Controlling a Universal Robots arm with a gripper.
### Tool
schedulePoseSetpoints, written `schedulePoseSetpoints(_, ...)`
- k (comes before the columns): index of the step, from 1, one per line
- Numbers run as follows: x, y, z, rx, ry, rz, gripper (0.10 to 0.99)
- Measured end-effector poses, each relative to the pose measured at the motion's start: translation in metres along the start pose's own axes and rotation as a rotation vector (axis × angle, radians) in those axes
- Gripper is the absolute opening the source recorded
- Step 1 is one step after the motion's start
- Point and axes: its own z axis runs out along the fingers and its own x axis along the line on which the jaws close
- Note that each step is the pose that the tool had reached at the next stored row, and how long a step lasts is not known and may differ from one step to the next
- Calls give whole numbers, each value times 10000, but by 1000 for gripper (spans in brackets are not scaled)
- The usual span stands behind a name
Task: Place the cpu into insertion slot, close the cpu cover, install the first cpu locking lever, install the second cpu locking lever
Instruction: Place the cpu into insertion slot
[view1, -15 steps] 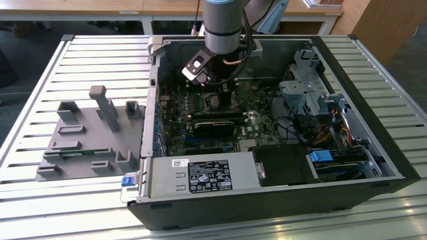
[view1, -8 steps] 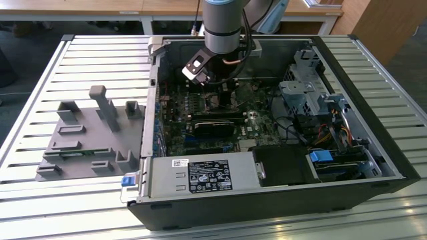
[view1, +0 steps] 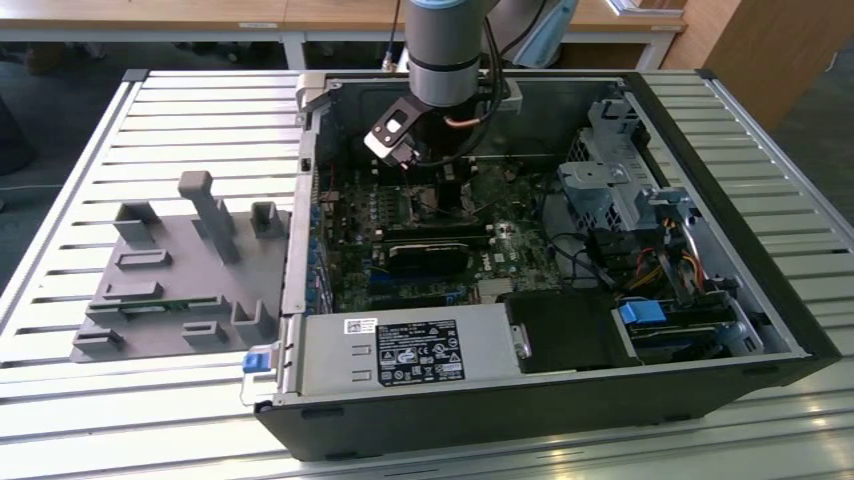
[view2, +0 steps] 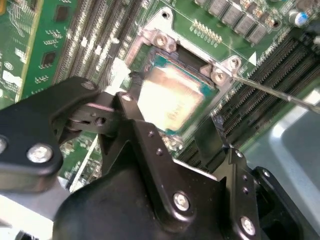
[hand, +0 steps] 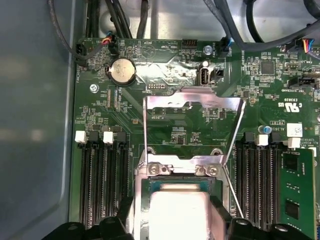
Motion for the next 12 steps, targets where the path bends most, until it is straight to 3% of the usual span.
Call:
schedulePoseSetpoints(8, -2, 0, -8, 2, -50, -4, 694)
schedulePoseSetpoints(12, -8, 1, -14, -1, -181, -12, 694)
